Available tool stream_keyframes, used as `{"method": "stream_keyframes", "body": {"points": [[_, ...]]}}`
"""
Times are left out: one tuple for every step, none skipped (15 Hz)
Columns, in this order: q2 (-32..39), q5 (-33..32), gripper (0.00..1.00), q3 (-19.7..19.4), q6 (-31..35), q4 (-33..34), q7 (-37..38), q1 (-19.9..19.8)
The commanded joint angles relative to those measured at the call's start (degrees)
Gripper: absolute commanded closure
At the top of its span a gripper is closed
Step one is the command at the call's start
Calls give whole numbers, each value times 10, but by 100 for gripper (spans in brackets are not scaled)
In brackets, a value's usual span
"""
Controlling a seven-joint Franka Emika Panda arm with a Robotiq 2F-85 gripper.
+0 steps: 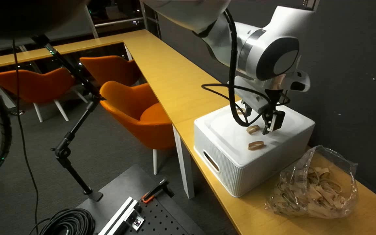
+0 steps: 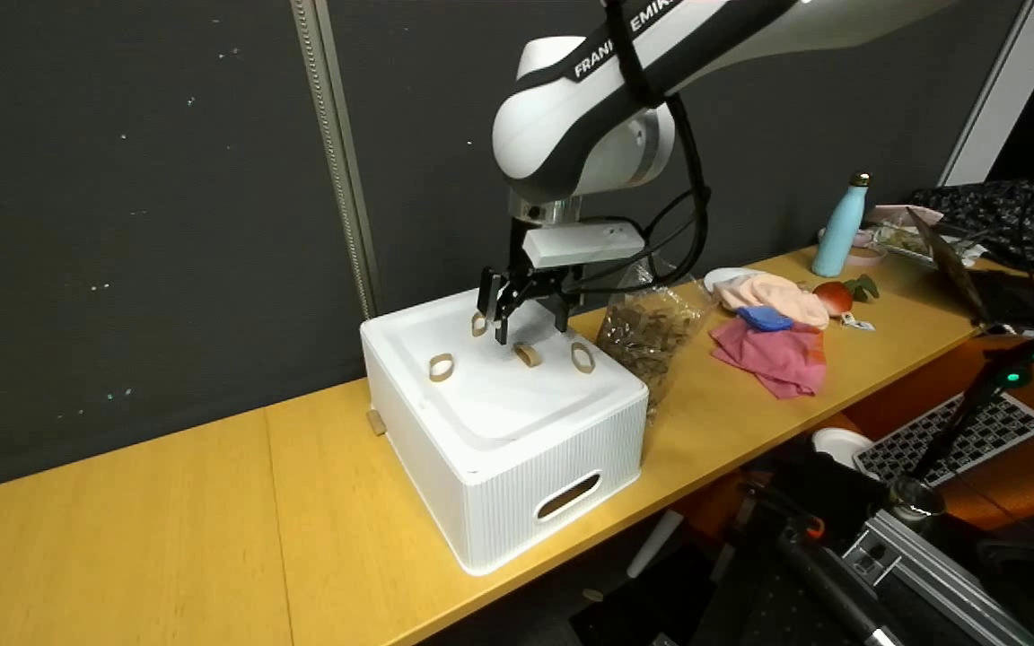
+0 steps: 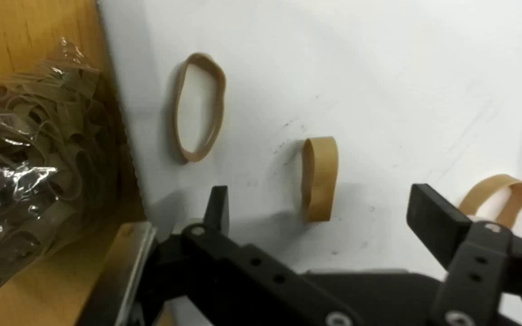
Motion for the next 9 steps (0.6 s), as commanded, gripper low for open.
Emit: {"method": "stream_keyframes", "body": {"points": [[10, -13, 0, -1, -52, 28, 28, 12], [9, -15, 0, -3, -58, 25, 33, 15], [8, -17, 0, -3, -61, 23, 35, 16], [9, -17, 0, -4, -62, 21, 36, 16], [10, -18, 1, -5, -64, 21, 37, 16], [13, -21, 9, -6, -60, 20, 37, 16], [15, -22, 25, -6, -55, 20, 35, 15], [16, -25, 30, -7, -55, 20, 36, 15], [17, -27, 37, -7, -50, 20, 36, 16]]}}
